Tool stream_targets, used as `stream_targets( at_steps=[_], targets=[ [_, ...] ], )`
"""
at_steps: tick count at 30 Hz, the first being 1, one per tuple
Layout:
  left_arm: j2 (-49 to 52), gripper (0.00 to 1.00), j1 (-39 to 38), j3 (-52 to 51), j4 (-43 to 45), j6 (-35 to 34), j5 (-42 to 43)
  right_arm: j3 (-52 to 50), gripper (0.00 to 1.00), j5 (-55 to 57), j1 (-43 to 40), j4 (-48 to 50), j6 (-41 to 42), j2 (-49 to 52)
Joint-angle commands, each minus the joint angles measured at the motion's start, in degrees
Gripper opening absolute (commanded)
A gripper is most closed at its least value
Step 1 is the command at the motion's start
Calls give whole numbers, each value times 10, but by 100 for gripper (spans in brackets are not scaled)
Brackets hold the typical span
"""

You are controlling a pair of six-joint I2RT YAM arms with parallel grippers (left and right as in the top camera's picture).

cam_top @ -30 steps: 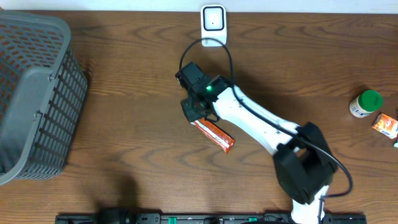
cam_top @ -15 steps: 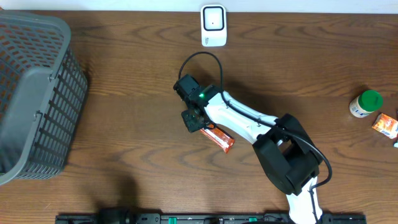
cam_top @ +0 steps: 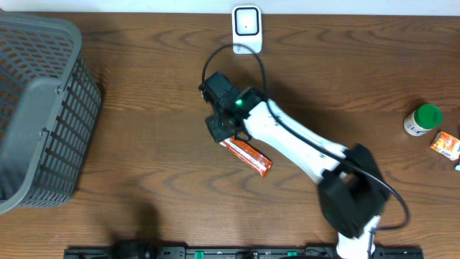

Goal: Scan the item barcode

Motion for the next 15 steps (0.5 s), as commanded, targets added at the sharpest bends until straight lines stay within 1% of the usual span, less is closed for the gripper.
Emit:
stream_targets(
  at_steps=[1, 2, 5, 6, 8, 10, 12, 15],
  targets=[
    [-3, 86, 1, 2, -44, -3, -3, 12, 14, 14, 5, -18, -11, -27],
    [-3, 86, 1, 2, -44, -3, -3, 12, 31, 14, 3, -30, -11, -27],
    [-3, 86, 1, 1, -45, -3, -3, 12, 56, 14, 0, -68, -7, -27],
    [-3, 86, 1, 2, -44, -3, -3, 12, 68, 14, -1, -76, -7, -27],
    [-3, 86, 1, 1, -44, -3, -3, 12, 81, 11, -4, -85, -15, -27],
    [-3, 86, 1, 2, -45, -3, -3, 12, 88, -11, -10, -95, -57, -27],
    [-3, 86, 1, 2, -45, -3, -3, 12, 99, -50, -19, -105, -119, -27],
    [-3, 86, 1, 2, -44, -3, -3, 6, 99, -106, -42, -112, -203, -26]
  ],
)
